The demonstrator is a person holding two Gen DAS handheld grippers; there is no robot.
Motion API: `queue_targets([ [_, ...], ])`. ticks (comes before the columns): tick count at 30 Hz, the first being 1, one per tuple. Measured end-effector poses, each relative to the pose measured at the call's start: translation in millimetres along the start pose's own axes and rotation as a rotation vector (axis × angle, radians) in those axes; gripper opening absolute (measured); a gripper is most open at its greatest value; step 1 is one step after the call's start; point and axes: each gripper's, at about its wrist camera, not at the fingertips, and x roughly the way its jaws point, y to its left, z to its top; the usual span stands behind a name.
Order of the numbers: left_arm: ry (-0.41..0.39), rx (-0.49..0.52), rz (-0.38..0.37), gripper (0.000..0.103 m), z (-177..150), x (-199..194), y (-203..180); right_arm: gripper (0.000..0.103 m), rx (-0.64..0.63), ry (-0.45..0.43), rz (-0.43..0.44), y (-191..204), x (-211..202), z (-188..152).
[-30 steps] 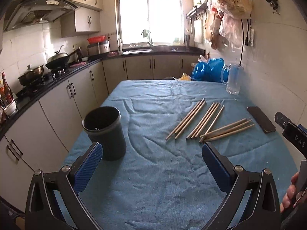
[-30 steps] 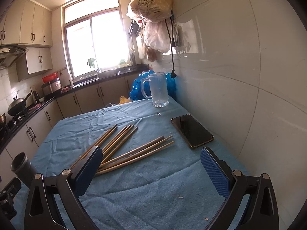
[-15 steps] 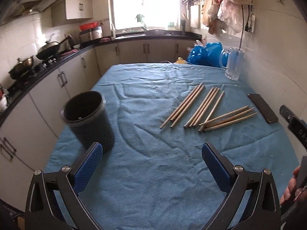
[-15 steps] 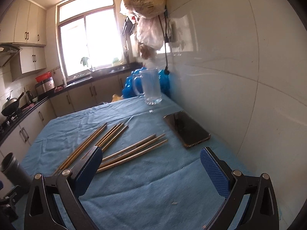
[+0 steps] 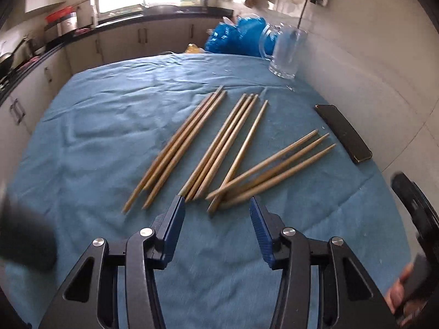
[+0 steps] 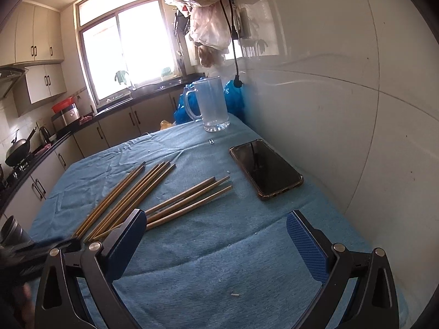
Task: Organize utensils
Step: 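Grasp one wooden chopstick with the left tool while the right tool grasps another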
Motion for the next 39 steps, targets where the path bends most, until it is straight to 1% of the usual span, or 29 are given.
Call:
queue_targets([
  [2,0.033,0.02,-0.026,0.048,8.9,18.1,-4.1,0.103,0.009,0.006,0.004,-5.3,1.0,-1.1],
  [3,0.066,0.034,-0.046,0.048,12.4,28.9,-7.4,0.103,0.015,0.011,0.007,-8.2,1.6,-0.8],
  [5,0.133,0.037,-0.089,0.039,15.5,46.6,-14.8,0.103,0.033,0.022,0.011,-13.7,4.0,-1.0],
  [6,0.126,0.04,-0.092,0.036,14.8,47.8,-19.9,0.103,0.039,0.027,0.013,-16.2,5.1,-0.6],
  [7,0.149,0.04,-0.123,0.032,12.0,48.1,-24.9,0.103,0.044,0.03,0.015,-18.4,5.9,-0.4],
  [8,0.169,0.032,-0.18,0.03,10.3,46.0,-29.9,0.103,0.05,0.031,0.017,-20.9,6.0,-0.2],
  [9,0.221,0.022,-0.267,0.021,7.0,46.7,-35.8,0.103,0.055,0.028,0.018,-23.4,5.7,0.1],
  [10,0.25,0.022,-0.315,0.017,1.6,47.0,-40.8,0.103,0.059,0.026,0.017,-25.4,5.7,0.5],
  [11,0.267,0.047,-0.34,0.015,-4.3,43.6,-50.2,0.103,0.064,0.026,0.016,-27.9,6.7,1.4],
  [12,0.264,0.077,-0.329,0.013,-7.8,40.5,-56.4,0.103,0.068,0.028,0.016,-29.2,7.3,1.6],
  [14,0.249,0.133,-0.272,0.012,-12.3,35.9,-64.8,0.103,0.077,0.044,0.024,-32.0,10.9,1.8],
  [16,0.219,0.14,-0.202,0.012,-10.2,33.9,-63.7,0.103,0.08,0.057,0.025,-34.5,14.5,0.5],
  [18,0.191,0.127,-0.163,0.012,-3.2,32.3,-57.5,0.103,0.081,0.075,0.029,-36.7,18.7,-1.1],
  [21,0.197,0.098,-0.174,0.012,4.4,34.6,-52.2,0.103,0.078,0.098,0.038,-37.8,23.4,-3.1],
  [24,0.182,0.117,-0.161,0.012,12.9,39.6,-56.5,0.103,0.059,0.152,0.061,-36.9,36.5,-2.9],
  [26,0.171,0.116,-0.161,0.012,22.3,46.3,-63.1,0.1,0.049,0.195,0.065,-35.6,47.1,-1.5],
  [28,0.168,0.112,-0.177,0.012,36.1,53.0,-69.5,0.097,0.039,0.222,0.067,-35.0,55.7,-1.6],
  [29,0.171,0.113,-0.175,0.012,42.5,58.9,-74.2,0.093,0.032,0.235,0.067,-33.9,59.5,-1.5],
  [31,0.189,0.104,-0.173,0.012,53.1,70.4,-76.6,0.087,0.02,0.258,0.076,-31.5,66.2,-2.2],
  [34,0.221,0.087,-0.189,0.012,65.8,91.8,-83.7,0.085,0.015,0.293,0.093,-30.7,75.9,-3.3],
  [37,0.234,0.123,-0.176,0.013,70.1,106.1,-95.0,0.085,0.017,0.317,0.094,-32.9,82.5,-4.0],
  [39,0.221,0.166,-0.143,0.013,72.8,110.4,-103.7,0.084,0.018,0.333,0.092,-33.6,86.1,-3.6],
])
